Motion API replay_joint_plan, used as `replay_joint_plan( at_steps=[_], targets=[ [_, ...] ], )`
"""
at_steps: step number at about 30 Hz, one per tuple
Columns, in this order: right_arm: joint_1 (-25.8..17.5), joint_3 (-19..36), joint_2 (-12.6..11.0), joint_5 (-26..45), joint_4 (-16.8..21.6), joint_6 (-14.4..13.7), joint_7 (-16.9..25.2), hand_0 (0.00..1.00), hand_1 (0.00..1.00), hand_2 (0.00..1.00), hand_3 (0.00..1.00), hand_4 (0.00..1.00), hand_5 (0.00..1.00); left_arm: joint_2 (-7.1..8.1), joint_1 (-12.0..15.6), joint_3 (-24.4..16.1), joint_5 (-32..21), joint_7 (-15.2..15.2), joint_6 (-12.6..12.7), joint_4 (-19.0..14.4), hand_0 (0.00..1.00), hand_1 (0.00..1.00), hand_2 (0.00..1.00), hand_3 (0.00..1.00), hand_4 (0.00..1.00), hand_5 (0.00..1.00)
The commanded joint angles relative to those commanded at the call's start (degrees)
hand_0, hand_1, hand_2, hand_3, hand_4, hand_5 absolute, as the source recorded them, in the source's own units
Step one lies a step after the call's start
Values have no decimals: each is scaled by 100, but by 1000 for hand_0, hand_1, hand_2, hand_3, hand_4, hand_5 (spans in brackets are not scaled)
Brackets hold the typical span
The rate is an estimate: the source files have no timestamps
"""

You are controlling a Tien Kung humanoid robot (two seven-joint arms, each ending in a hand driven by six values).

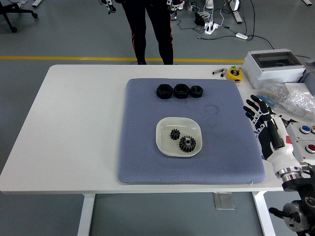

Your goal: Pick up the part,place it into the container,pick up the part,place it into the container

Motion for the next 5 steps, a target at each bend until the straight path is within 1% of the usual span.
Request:
replay_joint_plan(
  at_steps=[5],
  targets=[
    [14, -27, -6, -117, 43, 25, -53, 977, 874, 891, 894, 998, 881, 0, 2, 5, -8, -5, 8, 2, 665, 631, 688, 615, 619, 641]
  ],
)
